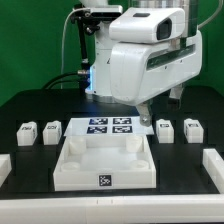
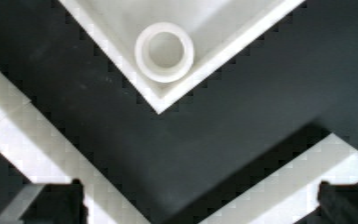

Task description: Assemble one leg

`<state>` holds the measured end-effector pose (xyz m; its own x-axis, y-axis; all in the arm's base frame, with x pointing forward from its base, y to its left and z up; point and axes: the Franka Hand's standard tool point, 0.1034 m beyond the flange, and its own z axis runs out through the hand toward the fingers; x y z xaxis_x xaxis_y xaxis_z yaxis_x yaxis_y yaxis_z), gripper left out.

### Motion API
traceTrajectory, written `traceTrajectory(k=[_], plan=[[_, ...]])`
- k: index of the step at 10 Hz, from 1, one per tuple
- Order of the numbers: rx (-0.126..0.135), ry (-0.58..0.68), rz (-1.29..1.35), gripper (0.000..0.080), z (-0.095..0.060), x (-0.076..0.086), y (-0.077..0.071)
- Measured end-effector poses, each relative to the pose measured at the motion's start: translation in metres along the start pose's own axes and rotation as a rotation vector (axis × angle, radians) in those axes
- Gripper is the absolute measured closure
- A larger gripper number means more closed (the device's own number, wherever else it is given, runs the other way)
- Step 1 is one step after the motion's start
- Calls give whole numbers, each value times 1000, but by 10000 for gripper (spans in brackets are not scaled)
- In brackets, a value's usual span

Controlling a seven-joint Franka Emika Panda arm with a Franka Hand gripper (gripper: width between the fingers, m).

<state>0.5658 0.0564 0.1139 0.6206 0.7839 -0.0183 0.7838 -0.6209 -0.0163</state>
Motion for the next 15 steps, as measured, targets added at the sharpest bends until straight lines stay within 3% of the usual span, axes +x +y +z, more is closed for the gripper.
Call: traceTrajectory(k=[15], plan=[[3,-2,-42,150,2,-1,-1]])
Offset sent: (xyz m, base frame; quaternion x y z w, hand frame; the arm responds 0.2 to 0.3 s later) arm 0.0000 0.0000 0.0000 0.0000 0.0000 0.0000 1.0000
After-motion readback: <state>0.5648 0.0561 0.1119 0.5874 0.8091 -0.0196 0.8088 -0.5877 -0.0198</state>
